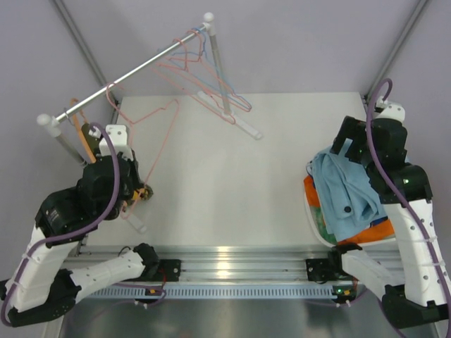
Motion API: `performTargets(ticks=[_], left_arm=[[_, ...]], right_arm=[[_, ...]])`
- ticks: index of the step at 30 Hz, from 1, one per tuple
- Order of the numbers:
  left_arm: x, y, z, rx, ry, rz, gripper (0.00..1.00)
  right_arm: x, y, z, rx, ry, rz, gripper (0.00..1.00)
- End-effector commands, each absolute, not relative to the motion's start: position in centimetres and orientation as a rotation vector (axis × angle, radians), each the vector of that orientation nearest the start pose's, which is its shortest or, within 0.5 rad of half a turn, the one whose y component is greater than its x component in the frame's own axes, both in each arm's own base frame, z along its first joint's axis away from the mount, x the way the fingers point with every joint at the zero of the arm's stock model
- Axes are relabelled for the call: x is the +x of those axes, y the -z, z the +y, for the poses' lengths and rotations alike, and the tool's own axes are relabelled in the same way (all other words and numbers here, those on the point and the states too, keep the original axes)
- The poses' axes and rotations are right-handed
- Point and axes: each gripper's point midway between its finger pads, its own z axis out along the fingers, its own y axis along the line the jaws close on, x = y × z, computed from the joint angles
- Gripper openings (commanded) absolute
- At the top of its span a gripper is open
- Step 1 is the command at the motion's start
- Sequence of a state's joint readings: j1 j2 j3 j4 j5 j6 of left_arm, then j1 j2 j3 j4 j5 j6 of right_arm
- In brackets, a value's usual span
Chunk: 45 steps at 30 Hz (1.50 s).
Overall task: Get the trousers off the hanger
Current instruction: Place the hanger at the clothesline.
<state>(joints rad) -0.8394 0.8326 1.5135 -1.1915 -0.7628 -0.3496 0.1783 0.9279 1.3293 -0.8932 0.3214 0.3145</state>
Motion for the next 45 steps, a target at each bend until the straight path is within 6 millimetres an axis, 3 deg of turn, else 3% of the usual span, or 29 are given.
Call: performTargets(ticks=[1, 9, 15, 22, 31, 35, 45], left_arm=[[19.2, -37.4, -2.2, -0.06, -0.183, 1.945, 0.0], [20.6, -37.7, -0.4, -0.231, -0.478, 1.913, 0.0], [22.8, -38.8, -1.9, -0.277, -0.528, 1.87, 0.0], [26.0, -37.8, -3.6, -0.268, -0.676, 1.887, 0.0], [28.1, -38.2, -2.8, -0.352, -0.767, 1.851, 0.0], [28.9, -37.7, -2.0, -0.371, -0.839, 1.847, 0.0], [31.9, -35.6, -3.0, -0.336, -0.917, 1.888, 0.0]], right_arm=[[27.5, -34.5, 0.3, 0.34, 0.004, 1.925, 1.0], [28.6, -32.8, 0.4, 0.336, 0.016, 1.956, 1.0], [29.3, -32.4, 0.4, 0.319, 0.024, 1.968, 1.0], [29.6, -31.9, 0.2, 0.319, 0.02, 1.972, 1.0], [29.8, -32.0, -0.1, 0.319, 0.015, 1.966, 1.0], [30.0, -32.1, -0.2, 0.319, 0.016, 1.965, 1.0], [30.3, -32.0, 0.0, 0.313, -0.001, 1.971, 1.0]])
